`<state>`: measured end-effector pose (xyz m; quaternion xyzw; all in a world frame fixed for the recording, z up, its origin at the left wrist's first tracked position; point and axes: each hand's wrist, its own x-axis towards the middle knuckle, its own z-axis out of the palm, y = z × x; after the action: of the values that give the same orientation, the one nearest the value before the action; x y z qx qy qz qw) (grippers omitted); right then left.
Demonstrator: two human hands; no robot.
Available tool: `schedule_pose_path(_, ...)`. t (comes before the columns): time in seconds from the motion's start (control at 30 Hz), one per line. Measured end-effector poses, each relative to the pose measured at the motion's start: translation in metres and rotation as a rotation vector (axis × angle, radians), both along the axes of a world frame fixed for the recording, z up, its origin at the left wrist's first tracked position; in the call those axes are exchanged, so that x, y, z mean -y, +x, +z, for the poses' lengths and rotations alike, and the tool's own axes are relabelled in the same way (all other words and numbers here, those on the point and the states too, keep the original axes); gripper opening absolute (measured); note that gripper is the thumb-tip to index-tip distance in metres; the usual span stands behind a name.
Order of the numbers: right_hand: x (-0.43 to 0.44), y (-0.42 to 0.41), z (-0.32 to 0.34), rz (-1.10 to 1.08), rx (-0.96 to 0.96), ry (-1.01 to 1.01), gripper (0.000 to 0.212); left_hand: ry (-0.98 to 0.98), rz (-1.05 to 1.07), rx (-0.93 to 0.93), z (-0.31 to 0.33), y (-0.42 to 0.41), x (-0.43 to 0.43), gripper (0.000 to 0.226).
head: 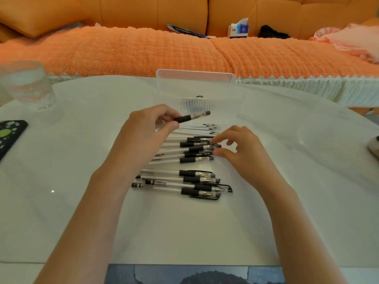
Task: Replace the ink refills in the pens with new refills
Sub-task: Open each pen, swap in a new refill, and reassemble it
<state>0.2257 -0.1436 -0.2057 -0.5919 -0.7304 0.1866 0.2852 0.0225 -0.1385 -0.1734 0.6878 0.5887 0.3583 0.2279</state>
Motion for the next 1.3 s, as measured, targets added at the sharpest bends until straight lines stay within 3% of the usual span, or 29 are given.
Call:
schedule_pose_path(0.23, -0.002, -0.002, 0.002, -0.001, -0.001, -0.047, 0.011, 0.083, -0.033, -0.029, 0.018, 0.01, -0.034, 0.015)
schedule_pose_path(0.47, 0.0, 0.0, 0.008, -0.013, -0.132, -0.003, 0.008, 0.08, -0.087, -0.193, 0.032, 0.029, -0.092, 0.015)
schedule_pose_path(0.83, 0.005, 0.004, 0.012, 0.002, -0.212, -0.003, 0.009, -0.124, -0.174, -0.25, 0.024, 0.039, -0.122, 0.017)
schedule_pose_path(1.13, 0.004, 0.007, 0.017, -0.026, -0.295, 0.013, 0.008, 0.075, -0.168, -0.045, 0.035, 0.036, -0.059, 0.017)
schedule_pose_path(1.3, 0.006, 0.006, 0.02, 0.004, -0.41, -0.018, 0.008, -0.001, -0.252, -0.139, 0.013, 0.039, 0.003, 0.027)
